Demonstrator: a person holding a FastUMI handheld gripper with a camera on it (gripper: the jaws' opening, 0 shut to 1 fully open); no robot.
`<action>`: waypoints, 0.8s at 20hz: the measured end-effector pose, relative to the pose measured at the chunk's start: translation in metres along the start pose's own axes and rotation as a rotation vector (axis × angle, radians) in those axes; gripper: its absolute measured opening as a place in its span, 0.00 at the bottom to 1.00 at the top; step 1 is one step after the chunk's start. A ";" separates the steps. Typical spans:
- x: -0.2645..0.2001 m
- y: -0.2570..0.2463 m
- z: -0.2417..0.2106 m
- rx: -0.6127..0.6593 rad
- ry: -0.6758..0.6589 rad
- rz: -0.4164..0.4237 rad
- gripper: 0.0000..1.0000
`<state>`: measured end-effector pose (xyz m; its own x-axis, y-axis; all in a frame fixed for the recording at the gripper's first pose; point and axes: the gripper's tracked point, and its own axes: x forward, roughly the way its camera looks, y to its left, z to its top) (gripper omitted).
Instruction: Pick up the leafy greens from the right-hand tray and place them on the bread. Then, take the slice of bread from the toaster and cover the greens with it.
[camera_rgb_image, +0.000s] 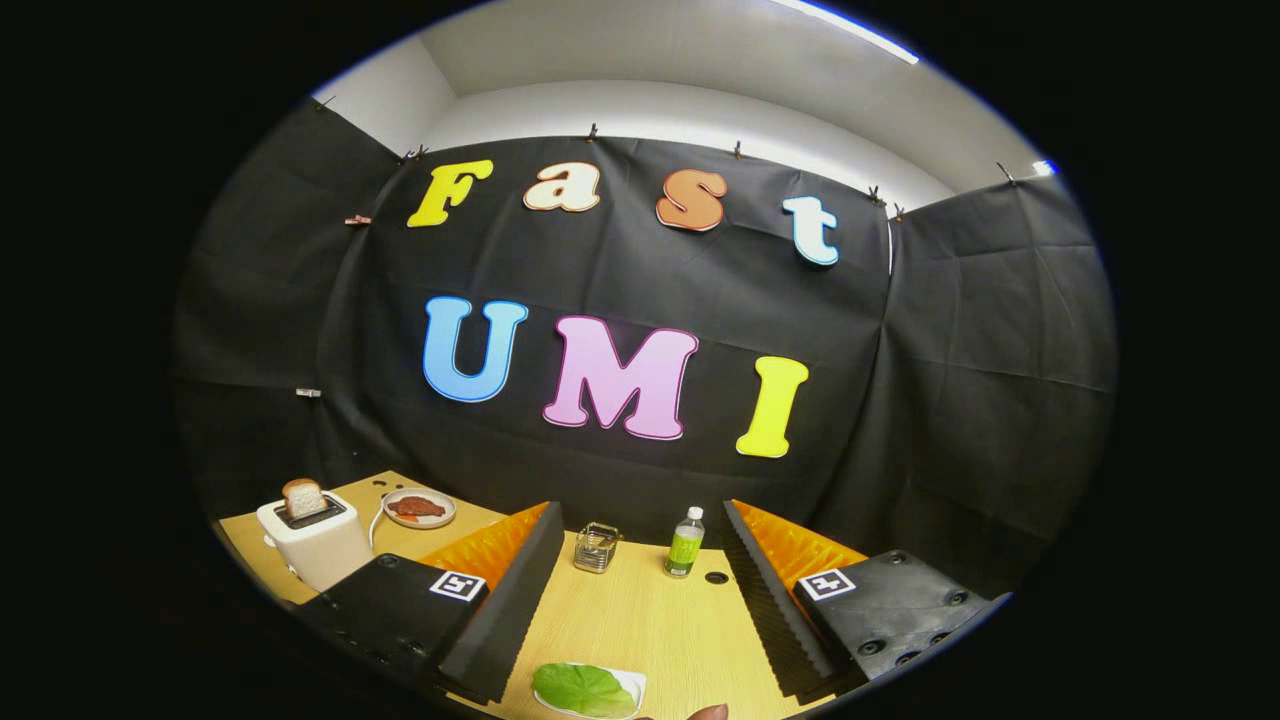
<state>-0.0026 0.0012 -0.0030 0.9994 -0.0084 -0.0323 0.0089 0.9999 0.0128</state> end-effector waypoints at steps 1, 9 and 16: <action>0.001 0.001 -0.002 -0.002 0.009 0.007 0.97; 0.008 0.024 -0.119 -0.021 0.380 0.199 0.98; 0.004 0.038 -0.264 -0.062 0.707 0.330 0.97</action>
<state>-0.0072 0.0425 -0.2664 0.6925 0.2788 -0.6654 -0.3075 0.9484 0.0773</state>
